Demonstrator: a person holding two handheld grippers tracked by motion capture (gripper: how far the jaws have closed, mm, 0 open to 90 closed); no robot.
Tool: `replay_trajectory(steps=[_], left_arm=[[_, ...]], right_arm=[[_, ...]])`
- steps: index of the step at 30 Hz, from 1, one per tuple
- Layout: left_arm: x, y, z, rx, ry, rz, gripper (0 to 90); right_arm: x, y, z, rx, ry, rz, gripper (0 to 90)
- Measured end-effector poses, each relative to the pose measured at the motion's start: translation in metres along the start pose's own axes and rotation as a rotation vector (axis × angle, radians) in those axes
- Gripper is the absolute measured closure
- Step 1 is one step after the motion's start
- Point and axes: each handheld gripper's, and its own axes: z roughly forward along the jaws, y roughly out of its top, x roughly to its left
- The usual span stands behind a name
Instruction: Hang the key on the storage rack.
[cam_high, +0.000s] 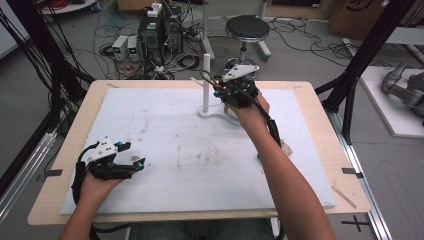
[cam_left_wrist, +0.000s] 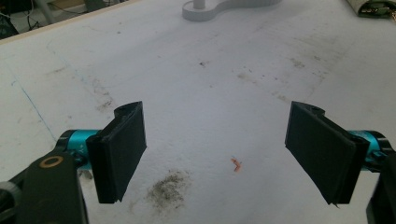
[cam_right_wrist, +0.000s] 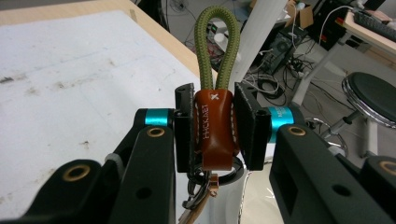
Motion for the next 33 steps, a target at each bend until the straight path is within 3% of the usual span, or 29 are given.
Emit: replay_trajectory(steps=[8, 9, 10, 14, 20, 28, 33], left_arm=[[0.000, 0.000, 0.000, 0.002, -0.001, -0.001, 20.4], [0.000, -0.001, 0.000, 0.004, -0.001, 0.000, 20.4], [0.000, -0.001, 0.000, 0.004, -0.001, 0.000, 20.4], [0.001, -0.001, 0.000, 0.004, 0.001, -0.003, 20.4], [0.001, -0.001, 0.000, 0.006, 0.003, -0.004, 20.5], [0.001, -0.001, -0.003, -0.005, 0.017, -0.008, 21.0], [0.001, -0.001, -0.003, -0.007, 0.020, -0.011, 20.9]], right_arm=[[0.001, -0.001, 0.013, 0.032, -0.011, -0.010, 68.7], [0.001, -0.002, 0.015, 0.043, -0.019, -0.011, 57.0], [0.001, -0.002, 0.015, 0.042, -0.030, -0.009, 50.8], [0.002, -0.002, 0.012, 0.046, -0.044, -0.015, 44.9], [0.000, -0.005, -0.004, 0.005, -0.054, 0.003, 38.3], [0.001, -0.020, -0.032, -0.066, -0.025, 0.041, 35.6], [0.001, -0.037, -0.052, -0.064, -0.006, 0.041, 35.3]])
